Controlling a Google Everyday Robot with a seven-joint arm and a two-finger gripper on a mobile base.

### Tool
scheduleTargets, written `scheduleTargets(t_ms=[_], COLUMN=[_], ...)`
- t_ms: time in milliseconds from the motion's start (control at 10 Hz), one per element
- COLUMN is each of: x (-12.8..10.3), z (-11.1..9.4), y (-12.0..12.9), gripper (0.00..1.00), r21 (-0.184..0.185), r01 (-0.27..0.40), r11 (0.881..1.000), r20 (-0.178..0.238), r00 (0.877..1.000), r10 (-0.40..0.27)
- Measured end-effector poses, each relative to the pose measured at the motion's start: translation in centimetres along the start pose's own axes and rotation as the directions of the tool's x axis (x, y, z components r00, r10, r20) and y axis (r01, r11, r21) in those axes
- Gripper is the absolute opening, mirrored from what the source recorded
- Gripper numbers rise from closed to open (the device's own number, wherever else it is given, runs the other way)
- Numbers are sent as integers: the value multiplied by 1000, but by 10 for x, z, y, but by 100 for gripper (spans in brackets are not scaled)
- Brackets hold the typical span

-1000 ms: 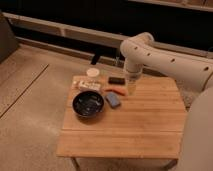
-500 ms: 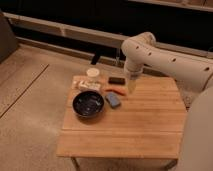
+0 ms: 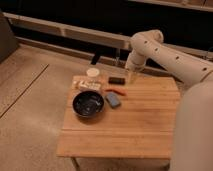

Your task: Place the pepper in the ceramic cup

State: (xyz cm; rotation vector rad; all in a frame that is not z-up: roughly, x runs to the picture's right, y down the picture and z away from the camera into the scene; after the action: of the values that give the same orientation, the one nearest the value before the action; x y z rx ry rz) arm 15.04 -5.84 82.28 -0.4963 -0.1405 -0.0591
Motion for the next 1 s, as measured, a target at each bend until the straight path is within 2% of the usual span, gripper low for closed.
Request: scheduleTargets(t_ms=[200,500,800,1000], x=[7,5,1,2], z=[33,72,96,115], y=[9,8,-8,-9], gripper=[65,65,65,65], r21=[-91,-181,-200,-226], r01=[-10,-20,-21,-27], r11=[996,983,980,974], r20=[-43,-70,-60,-57], r00=[999,998,998,998], r10=[6,7,9,14])
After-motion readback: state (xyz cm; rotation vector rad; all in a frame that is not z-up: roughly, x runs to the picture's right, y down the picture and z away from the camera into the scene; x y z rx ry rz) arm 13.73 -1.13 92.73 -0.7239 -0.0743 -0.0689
